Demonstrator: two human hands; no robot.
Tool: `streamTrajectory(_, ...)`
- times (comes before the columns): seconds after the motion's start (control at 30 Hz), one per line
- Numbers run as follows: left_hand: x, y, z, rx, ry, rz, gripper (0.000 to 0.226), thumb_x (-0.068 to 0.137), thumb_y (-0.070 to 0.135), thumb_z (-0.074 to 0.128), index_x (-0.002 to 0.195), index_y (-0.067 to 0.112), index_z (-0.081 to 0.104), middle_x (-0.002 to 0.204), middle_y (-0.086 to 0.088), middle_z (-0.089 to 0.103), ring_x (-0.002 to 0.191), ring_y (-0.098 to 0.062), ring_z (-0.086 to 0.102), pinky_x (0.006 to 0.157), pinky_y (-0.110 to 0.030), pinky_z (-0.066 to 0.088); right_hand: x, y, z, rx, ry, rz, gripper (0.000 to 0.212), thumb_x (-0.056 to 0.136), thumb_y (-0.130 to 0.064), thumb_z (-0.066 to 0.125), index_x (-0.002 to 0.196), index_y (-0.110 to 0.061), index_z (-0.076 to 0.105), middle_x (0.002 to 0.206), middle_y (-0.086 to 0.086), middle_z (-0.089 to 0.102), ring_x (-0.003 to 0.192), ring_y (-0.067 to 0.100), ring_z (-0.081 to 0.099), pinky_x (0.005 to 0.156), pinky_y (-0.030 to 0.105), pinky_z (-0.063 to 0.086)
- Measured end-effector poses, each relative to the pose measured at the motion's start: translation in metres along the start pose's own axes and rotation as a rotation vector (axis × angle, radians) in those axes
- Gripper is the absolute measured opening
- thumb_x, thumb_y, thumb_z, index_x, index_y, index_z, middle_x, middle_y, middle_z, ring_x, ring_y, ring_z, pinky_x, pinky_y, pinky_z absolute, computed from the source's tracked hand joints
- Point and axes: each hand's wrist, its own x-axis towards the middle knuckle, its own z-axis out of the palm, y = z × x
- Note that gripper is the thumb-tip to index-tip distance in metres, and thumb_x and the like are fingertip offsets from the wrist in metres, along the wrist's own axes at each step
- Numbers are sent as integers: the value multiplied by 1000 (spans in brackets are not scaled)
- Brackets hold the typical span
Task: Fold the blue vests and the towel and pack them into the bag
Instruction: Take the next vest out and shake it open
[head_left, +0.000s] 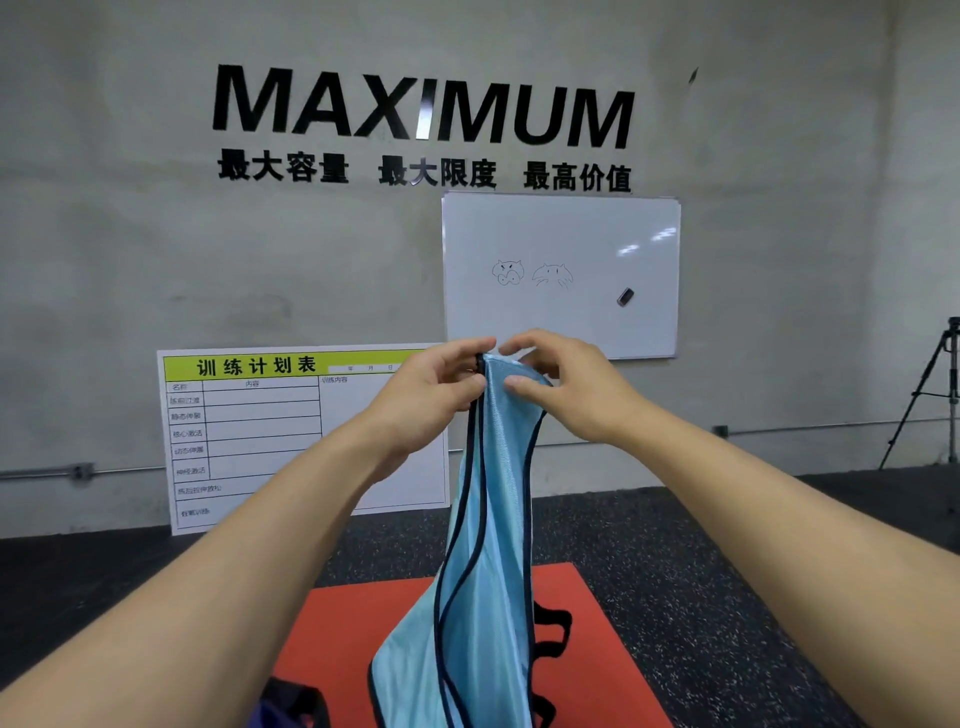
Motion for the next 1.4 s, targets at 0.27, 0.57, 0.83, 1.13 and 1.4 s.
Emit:
streamTrajectory(0.27, -3, 2, -10, -16, 18, 26, 39, 100, -1, 56, 133, 18, 60, 121, -2, 71, 97, 0, 64, 75, -10, 49, 9, -7, -7, -50, -119, -23, 37, 96, -5, 56, 87, -32, 79, 90, -7, 75, 87, 25, 66, 84, 44, 54)
streamTrajectory(0.57, -7, -8, -6, 160, 97, 11, 25, 89, 21, 76, 105, 25, 57, 98, 1, 57, 91, -17, 59, 82, -28, 48, 20, -27, -14, -78, -80, -30, 21, 97, -15, 65, 108, -25, 80, 107, -7, 75, 96, 21, 66, 91, 35, 53)
streamTrajectory(0.83, 9, -11, 8, 166, 133, -49, 39, 85, 1, 65, 117, 17, 49, 79, -4, 66, 56, -7, 50, 51, -16, 40, 22, -36, -25, -102, -59, -28, 22, 93, -10, 67, 97, -26, 82, 65, -21, 64, 56, 5, 46, 58, 16, 38)
streamTrajectory(1.13, -5, -53, 8, 576, -75, -153, 33, 71, 11, 64, 101, 24, 59, 87, 3, 67, 76, -20, 62, 68, -33, 55, 17, -24, -51, -154, 57, 127, 26, 95, -3, 61, 100, -19, 81, 51, -35, 55, 48, -12, 50, 47, 5, 34)
streamTrajectory(1.4, -17, -78, -20, 772, -195, -250, 28, 77, 11, 64, 99, 26, 63, 92, 6, 69, 83, -17, 66, 70, -32, 56, 17, -7, -76, -230, 177, 225, 26, 95, -3, 60, 100, -18, 81, 71, -14, 58, 44, -6, 50, 43, 6, 33)
